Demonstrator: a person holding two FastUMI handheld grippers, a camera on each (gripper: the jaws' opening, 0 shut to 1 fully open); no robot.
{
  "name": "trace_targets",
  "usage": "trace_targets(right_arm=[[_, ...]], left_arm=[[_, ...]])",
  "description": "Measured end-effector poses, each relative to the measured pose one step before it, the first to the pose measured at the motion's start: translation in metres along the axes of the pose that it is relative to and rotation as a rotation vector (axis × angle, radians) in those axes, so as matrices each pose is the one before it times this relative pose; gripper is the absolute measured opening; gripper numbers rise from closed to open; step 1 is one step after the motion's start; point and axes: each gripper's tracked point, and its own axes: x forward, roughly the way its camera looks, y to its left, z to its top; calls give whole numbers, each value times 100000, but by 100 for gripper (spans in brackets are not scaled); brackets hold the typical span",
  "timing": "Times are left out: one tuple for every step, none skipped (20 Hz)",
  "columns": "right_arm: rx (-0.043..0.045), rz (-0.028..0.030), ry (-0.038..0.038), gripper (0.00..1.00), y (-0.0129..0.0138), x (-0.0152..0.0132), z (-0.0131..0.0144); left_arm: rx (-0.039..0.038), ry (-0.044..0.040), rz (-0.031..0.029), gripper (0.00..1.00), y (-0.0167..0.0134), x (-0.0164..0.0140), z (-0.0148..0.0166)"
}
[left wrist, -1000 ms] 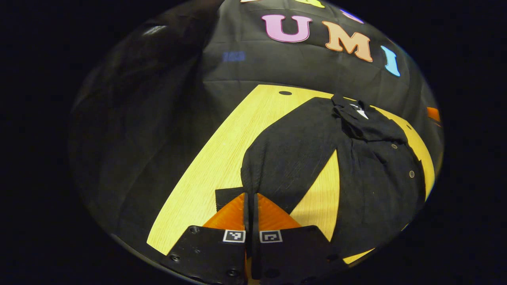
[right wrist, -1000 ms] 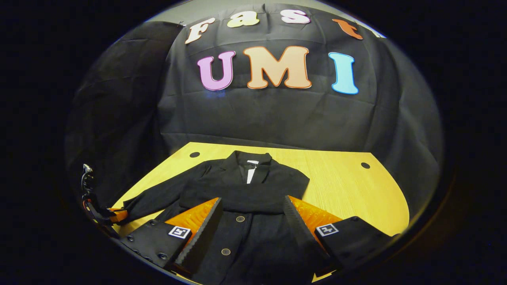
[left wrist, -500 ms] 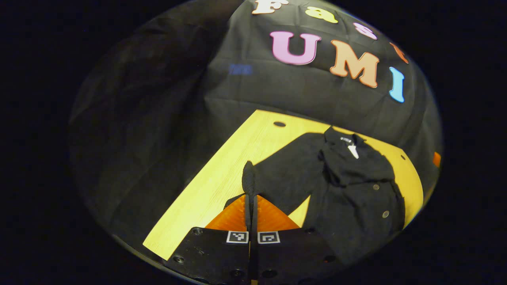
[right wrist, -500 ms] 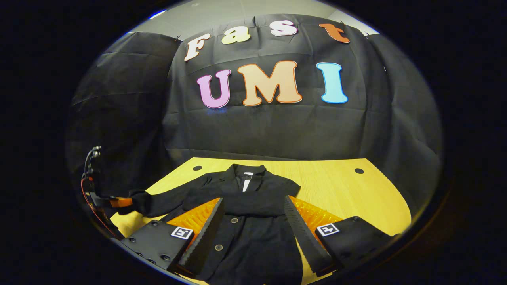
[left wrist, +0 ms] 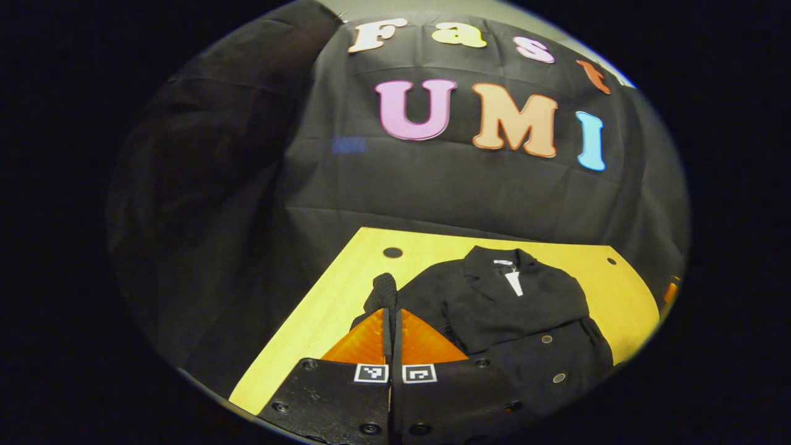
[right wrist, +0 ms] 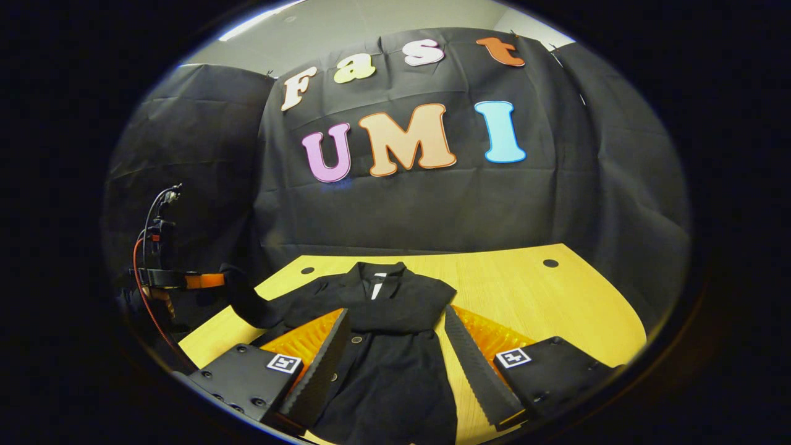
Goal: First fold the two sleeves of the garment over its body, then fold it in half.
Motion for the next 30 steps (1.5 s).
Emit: trace_targets(right_arm=[[776, -1381, 354, 94, -256, 16, -42], [1576, -564, 394, 98, -117, -56, -214], [1259, -132, -192, 94, 44, -46, 146], [184, -986, -202, 94, -130, 84, 93], [-106, -1450, 380, 98, -352, 124, -72], [425, -1002, -58, 98, -175, -13, 7], [841, -1049, -170, 98, -158, -25, 176], [752, -1169, -256, 98, -202, -119, -19], [569, -1242, 53, 98, -249, -31, 27], [375, -1336, 60, 98, -269, -112, -144], [287, -1317, 186, 98, -373, -66, -53], [420, -1340, 319, 98, -439, -132, -211], [547, -1340, 413, 98, -397, -130, -63], [714, -1117, 300, 98, -339, -252, -139], [601, -1203, 347, 98, -319, -109, -85], [472, -1368, 54, 98, -408, -163, -82], [477, -1370, 11, 98, -448, -194, 6], [492, -1386, 124, 98, -373, -171, -178], [478, -1395, 224, 98, -501, -105, -104], [478, -1428, 304, 98, -414, -155, -205], [570, -1370, 447, 98, -499, -161, -166], [688, -1369, 457, 98, -413, -144, -288], [670, -1428, 459, 98, -406, -161, -190], [575, -1472, 436, 98, -440, -153, -246], [490, -1381, 293, 98, -377, -80, -163], [464, -1327, 359, 98, -339, -203, -81], [447, -1135, 338, 98, -327, -67, -107], [374, -965, 358, 98, -153, -56, -220], [216, -982, 416, 98, -209, -59, -87], [172, -762, 400, 98, -223, -99, -192]], left_arm=[[2611, -2130, -2245, 0, -985, 638, 1085], [2161, -16, -2929, 0, -1249, 727, 387], [1830, -405, -2927, 0, -1251, 688, 514], [1559, -363, -2516, 0, -1021, 671, 447], [1233, 210, -2771, 0, -1187, 898, 355], [1159, -77, -2960, 0, -1241, 635, 273], [1368, 54, -3018, 0, -1161, 748, 324], [1627, 303, -2437, 0, -943, 873, 199], [1692, 563, -2340, 0, -962, 716, 248], [1463, 76, -2275, 0, -976, 752, 277], [961, -164, -2301, 0, -1021, 662, 393], [700, -69, -2408, 0, -962, 709, 235], [451, 517, -2166, 0, -1037, 763, 88], [486, 865, -2050, 0, -916, 494, 70], [650, 974, -2050, 0, -1012, 625, -4], [916, 588, -1554, 0, -784, 788, 6], [937, 892, -1927, 0, -905, 723, -2], [1022, 740, -1762, 0, -944, 646, -24], [808, 453, -1859, 0, -931, 759, 80], [793, 287, -1930, 0, -1011, 741, 97], [668, 605, -1943, 0, -997, 724, 94], [692, 260, -1864, 0, -916, 749, 12], [614, 371, -1599, 0, -906, 743, 136], [485, 773, -1395, 0, -866, 746, 63], [151, 737, -994, 0, -766, 765, 72], [-35, 1117, -1225, 0, -722, 687, -219], [-78, 760, -1009, 0, -680, 691, -68], [-27, 931, -848, 0, -594, 589, -55], [213, 1233, -479, 0, -444, 493, -86], [154, 1471, -315, 0, -174, 293, -461]])
